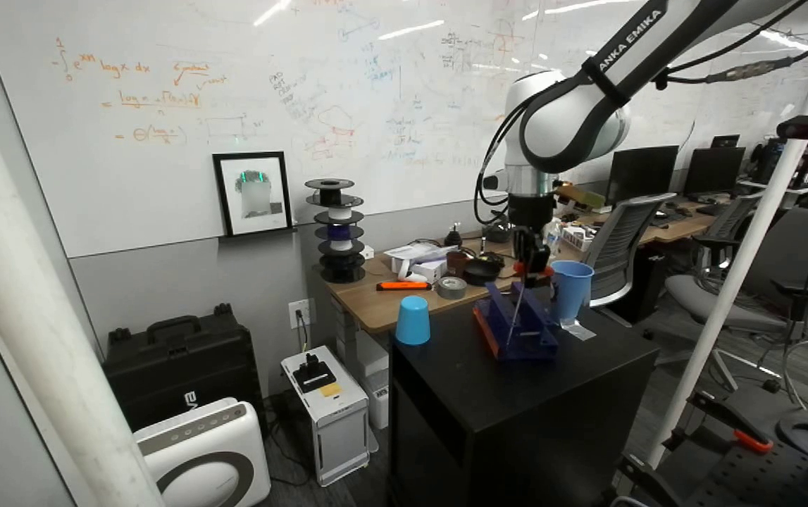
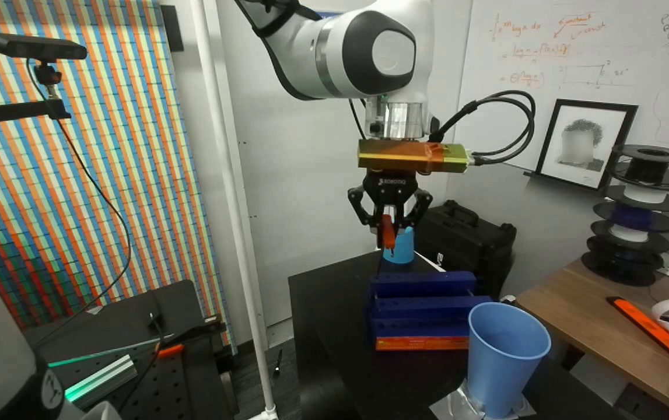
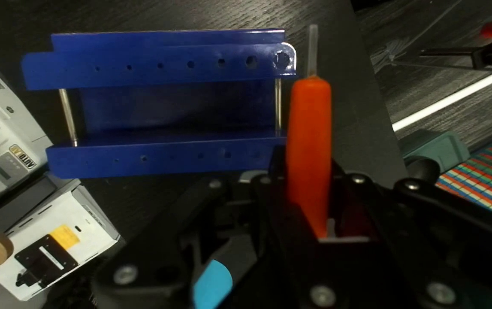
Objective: Put the red object on the blue rack in the cup
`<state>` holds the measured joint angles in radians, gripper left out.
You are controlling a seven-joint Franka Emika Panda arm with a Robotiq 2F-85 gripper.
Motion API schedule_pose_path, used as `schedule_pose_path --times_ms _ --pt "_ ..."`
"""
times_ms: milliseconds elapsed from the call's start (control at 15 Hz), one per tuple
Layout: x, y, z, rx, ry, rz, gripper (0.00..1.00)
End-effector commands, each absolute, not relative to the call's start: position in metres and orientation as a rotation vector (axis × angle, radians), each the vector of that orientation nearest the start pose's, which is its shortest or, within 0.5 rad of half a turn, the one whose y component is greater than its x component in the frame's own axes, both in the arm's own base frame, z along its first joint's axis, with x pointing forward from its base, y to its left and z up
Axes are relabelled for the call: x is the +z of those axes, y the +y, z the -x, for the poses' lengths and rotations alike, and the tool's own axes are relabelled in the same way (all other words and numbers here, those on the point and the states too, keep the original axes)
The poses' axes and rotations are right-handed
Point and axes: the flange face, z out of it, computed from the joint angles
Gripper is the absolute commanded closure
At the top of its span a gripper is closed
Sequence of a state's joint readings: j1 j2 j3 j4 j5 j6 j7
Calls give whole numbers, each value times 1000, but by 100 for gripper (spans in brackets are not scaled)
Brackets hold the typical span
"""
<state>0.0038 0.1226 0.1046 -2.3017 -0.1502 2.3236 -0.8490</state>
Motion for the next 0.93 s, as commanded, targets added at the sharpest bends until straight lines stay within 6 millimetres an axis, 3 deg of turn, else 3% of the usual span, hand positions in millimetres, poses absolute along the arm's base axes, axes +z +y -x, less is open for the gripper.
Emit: schedule_pose_path --times_ms 0,267,400,533,667,867 --pt "336 54 -471 120 -1618 2747 88" --pt "394 37 -450 -43 -1549 2880 88" --pt "426 10 -458 -151 -1442 2977 89" --pt "446 -22 -467 -229 -1325 3073 89" --pt "452 -55 -479 -288 -1203 3176 89" --pt "431 -96 -496 -222 -1047 3301 90"
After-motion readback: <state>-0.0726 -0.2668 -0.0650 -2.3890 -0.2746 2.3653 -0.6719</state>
